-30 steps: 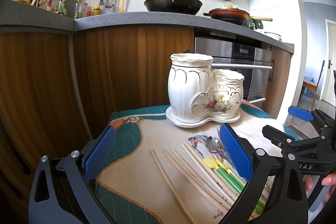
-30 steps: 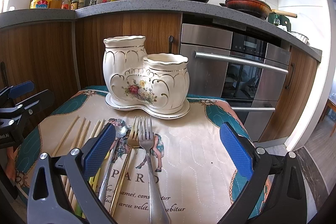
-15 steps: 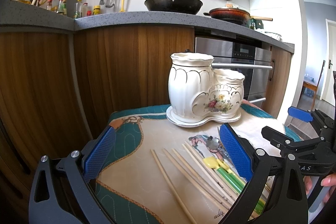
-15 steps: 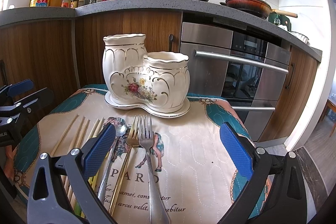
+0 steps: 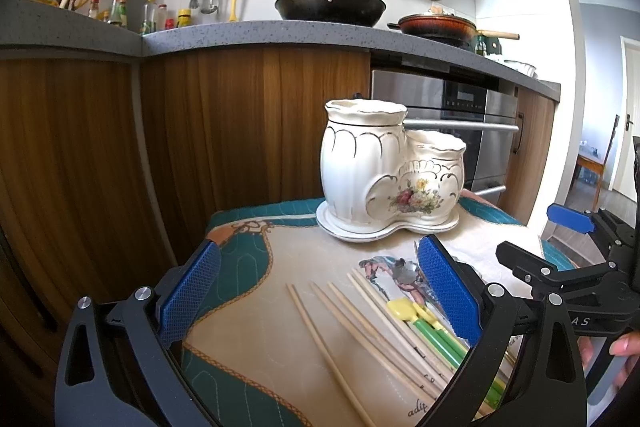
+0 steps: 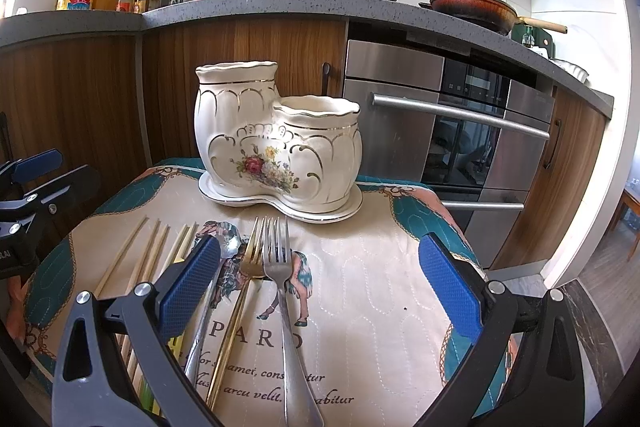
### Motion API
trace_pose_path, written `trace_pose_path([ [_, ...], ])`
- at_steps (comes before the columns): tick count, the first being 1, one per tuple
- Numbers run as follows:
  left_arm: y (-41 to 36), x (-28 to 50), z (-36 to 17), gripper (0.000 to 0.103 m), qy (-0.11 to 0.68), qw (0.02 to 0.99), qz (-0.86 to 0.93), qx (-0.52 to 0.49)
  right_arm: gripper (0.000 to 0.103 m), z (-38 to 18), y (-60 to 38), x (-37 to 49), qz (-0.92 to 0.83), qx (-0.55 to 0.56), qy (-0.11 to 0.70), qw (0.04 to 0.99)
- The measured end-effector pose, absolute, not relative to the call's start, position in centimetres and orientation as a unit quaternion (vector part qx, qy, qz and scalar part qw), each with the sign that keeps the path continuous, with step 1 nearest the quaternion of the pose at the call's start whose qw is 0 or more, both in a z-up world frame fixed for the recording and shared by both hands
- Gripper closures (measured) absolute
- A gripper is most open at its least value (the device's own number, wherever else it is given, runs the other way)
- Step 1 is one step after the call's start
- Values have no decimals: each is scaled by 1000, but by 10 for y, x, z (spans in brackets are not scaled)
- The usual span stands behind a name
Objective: Organize utensils
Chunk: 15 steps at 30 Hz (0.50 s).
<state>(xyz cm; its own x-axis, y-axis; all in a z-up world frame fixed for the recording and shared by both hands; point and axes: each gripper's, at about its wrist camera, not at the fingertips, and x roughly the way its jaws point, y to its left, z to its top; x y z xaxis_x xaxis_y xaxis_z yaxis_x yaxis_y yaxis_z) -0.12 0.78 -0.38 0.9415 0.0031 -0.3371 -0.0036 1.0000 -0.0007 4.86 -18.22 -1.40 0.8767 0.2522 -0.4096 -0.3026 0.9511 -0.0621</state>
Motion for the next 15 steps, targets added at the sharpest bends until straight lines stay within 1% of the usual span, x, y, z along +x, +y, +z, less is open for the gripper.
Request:
trace_pose_path([
  [15,8,1,-3,5,172,985,1,-1,5,-14,-182,49,144,-63,204,966],
])
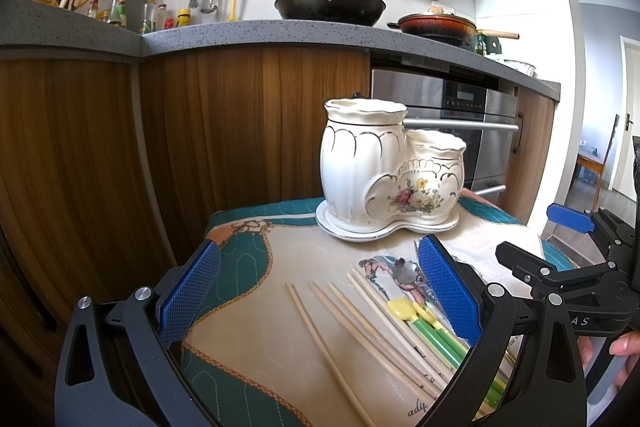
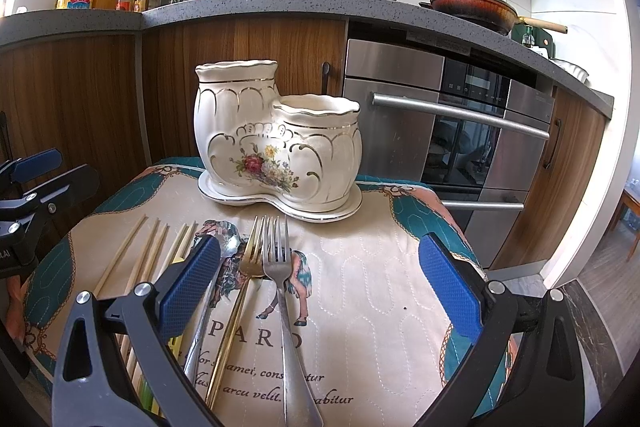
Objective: Organize utensils
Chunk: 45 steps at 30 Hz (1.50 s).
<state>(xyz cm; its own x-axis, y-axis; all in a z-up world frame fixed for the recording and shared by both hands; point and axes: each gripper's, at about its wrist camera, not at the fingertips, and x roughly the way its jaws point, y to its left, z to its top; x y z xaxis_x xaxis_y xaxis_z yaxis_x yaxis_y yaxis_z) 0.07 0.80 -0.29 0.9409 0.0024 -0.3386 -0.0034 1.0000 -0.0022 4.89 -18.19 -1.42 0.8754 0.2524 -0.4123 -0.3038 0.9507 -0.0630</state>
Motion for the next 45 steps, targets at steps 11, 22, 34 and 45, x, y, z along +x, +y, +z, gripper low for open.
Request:
trace_pose_path([
  [11,7,2,-5,5,174,985,2,-1,5,-12,-187,52,135,-49,211,967],
  [22,15,-1,6,5,177,984,26,-12,5,4,-206,52,127,-21,212,969],
  [34,16,15,-8,5,306,951,24,42,5,5,-208,62,178,-38,266,947],
  [45,17,29,-38,24,406,913,-1,47,12,-12,-199,68,200,-99,337,914],
])
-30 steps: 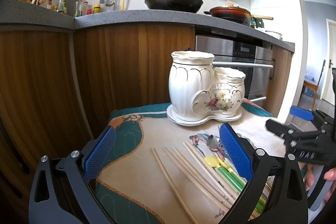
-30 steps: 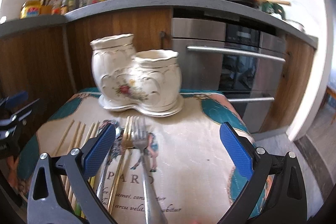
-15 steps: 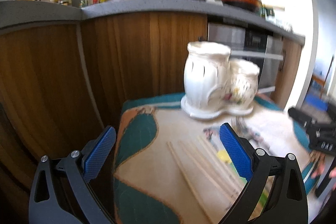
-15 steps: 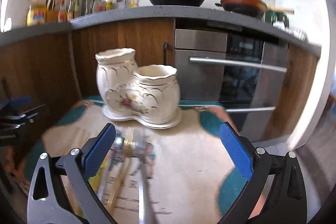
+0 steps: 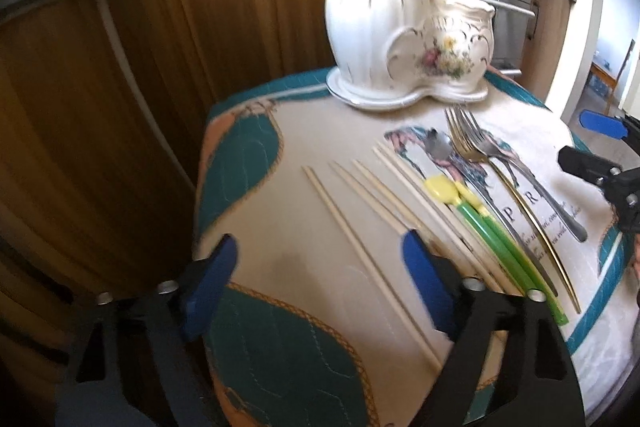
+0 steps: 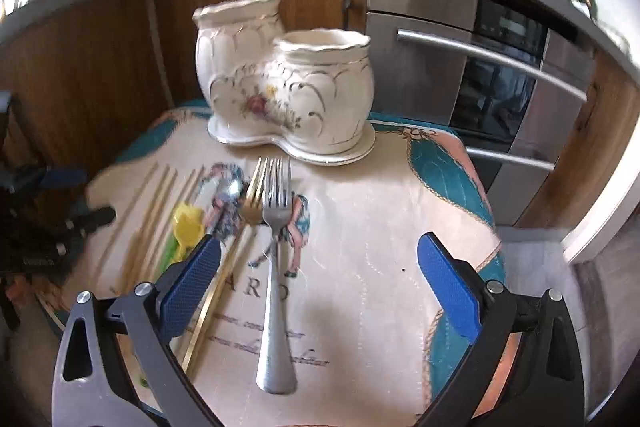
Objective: Organize utensils
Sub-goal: 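Grasp a wooden chopstick with the left tool while the right tool grasps the silver fork, then lift the chopstick and silver fork and carry both toward the ceramic holder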
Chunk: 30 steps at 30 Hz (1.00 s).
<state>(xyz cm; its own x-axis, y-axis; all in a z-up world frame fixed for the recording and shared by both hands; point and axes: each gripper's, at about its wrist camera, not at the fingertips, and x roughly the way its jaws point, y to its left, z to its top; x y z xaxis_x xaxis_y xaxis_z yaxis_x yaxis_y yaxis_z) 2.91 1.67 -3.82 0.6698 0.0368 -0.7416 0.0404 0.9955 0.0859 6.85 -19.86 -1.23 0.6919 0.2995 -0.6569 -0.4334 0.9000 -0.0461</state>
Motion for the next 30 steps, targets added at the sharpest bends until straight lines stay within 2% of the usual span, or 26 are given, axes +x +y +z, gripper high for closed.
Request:
trace_pose_path([
  [2,16,31,-43,35,426,904,-11,36,20,-17,-194,70,204,-121,348,907],
  [6,11,30,-46,45,441,896,-24,39,40,-27,-185,73,242,-139,383,881],
  [8,8,32,-48,53,450,892,-31,40,45,-31,-179,77,251,-146,395,871],
  [11,6,34,-51,57,454,889,-34,43,57,-37,-174,89,256,-143,414,862],
  [12,6,36,-50,58,456,888,-35,42,65,-38,-173,92,259,-139,419,859],
  [13,6,37,-50,61,457,888,-35,42,69,-39,-172,94,261,-136,424,857],
  [15,8,38,-50,63,460,886,-37,42,69,-43,-169,99,269,-131,434,850],
  [17,10,40,-49,71,462,885,-38,42,69,-45,-165,101,276,-131,436,846],
  [18,12,41,-49,73,463,885,-36,41,73,-45,-163,102,278,-133,436,845],
  [19,14,42,-48,79,464,884,-34,39,82,-45,-161,101,282,-135,435,844],
  [23,19,43,-48,92,466,883,-32,40,96,-46,-161,104,285,-125,438,843],
  [26,25,47,-48,98,464,884,-36,36,96,-47,-165,108,289,-102,443,842],
  [30,27,47,-48,98,462,886,-41,32,98,-44,-172,104,288,-90,433,850],
])
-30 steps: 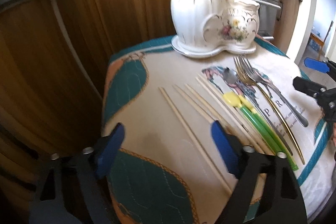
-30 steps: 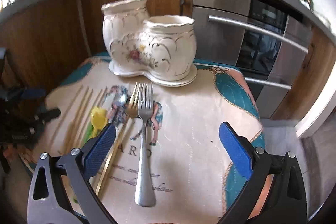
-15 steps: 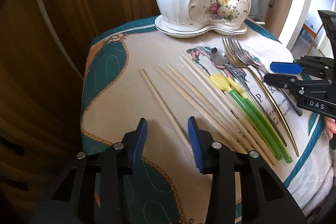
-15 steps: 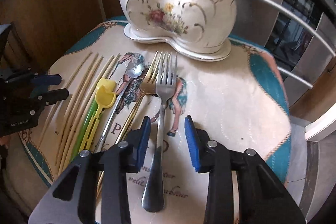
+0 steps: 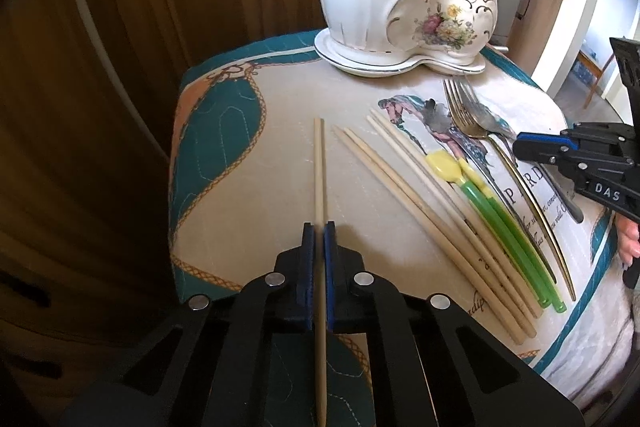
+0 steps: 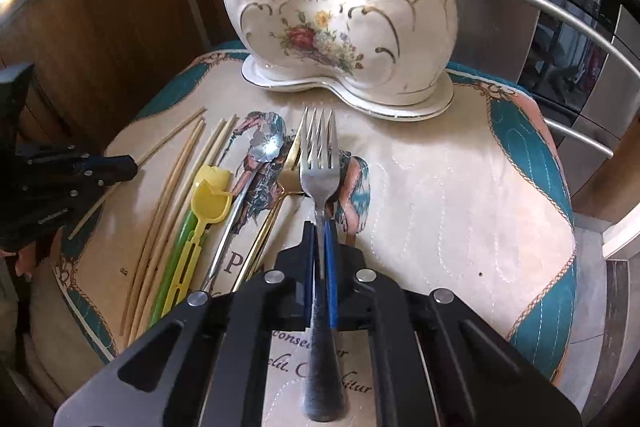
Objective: Organize utensils
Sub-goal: 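Lift the chopstick and silver fork and carry both toward the ceramic holder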
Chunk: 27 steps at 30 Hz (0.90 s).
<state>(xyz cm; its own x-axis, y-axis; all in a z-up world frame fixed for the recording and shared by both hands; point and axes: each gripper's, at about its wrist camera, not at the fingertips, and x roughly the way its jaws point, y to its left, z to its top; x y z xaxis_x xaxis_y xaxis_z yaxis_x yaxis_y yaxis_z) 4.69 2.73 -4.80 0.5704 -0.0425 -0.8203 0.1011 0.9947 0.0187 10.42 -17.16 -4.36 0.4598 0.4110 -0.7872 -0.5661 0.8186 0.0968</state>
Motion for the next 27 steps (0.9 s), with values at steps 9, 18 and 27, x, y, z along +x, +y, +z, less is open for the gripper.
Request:
trace_pose_path([
  [9,32,33,-30,98,428,902,-55,9,98,-21,-190,87,304,-52,384,870],
  [18,34,16,13,98,330,938,-102,-40,98,13,-206,53,307,-28,270,912],
  [27,27,36,82,98,191,970,-138,-57,98,73,-204,83,276,-11,154,949],
])
